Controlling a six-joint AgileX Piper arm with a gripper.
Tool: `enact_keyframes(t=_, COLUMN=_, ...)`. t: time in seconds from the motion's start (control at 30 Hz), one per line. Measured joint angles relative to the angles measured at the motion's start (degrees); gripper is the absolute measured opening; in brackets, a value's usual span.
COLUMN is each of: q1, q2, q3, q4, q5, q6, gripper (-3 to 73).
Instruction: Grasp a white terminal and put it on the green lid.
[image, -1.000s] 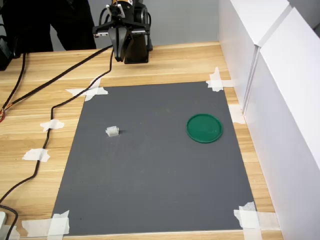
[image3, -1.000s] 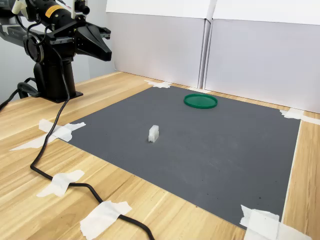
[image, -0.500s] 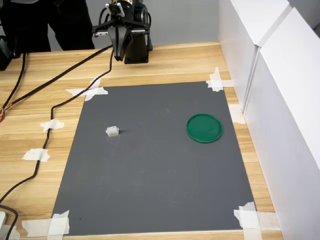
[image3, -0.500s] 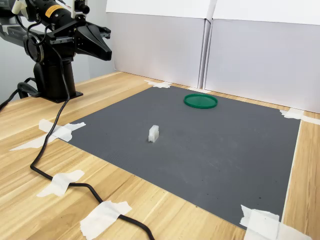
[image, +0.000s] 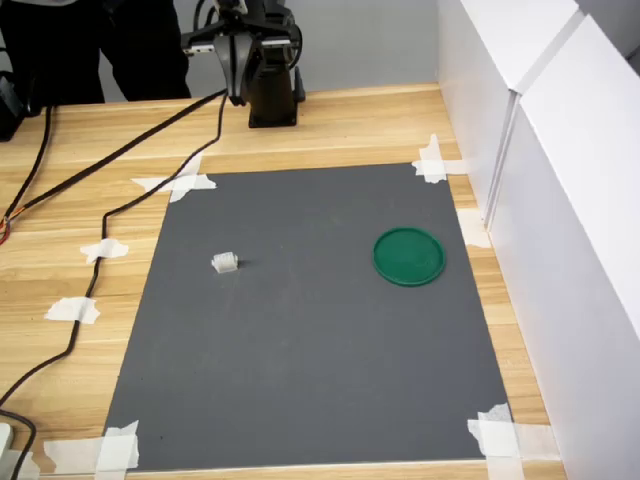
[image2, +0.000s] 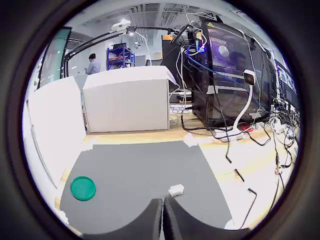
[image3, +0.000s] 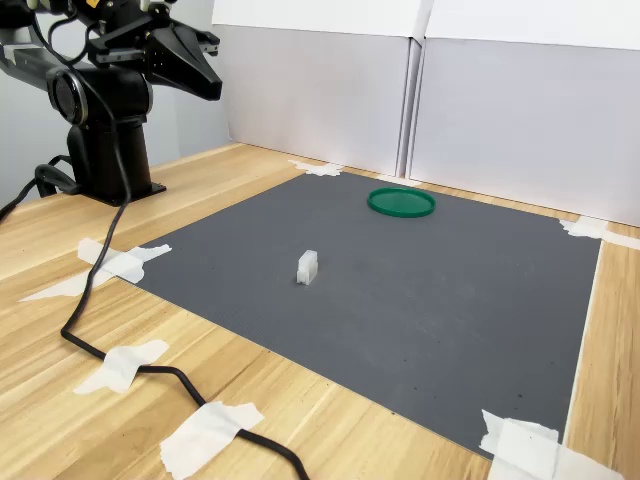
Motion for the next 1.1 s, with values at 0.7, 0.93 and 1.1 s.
enact_keyframes(t=0.7, q1=0.0, q2=48.0, q3=-34.1, q4=-9.0, q5=23.6, q6=-6.4, gripper=-1.6)
enact_keyframes(t=0.93, q1=0.0, q2=60.0, q3=-42.8, q4=-8.8, q5=29.2, q6=-8.4, gripper=3.8)
enact_keyframes(t=1.1, q1=0.0, q2=63.3, q3=-45.1, q4=-6.1, q5=29.8, q6=-10.7, gripper=16.1)
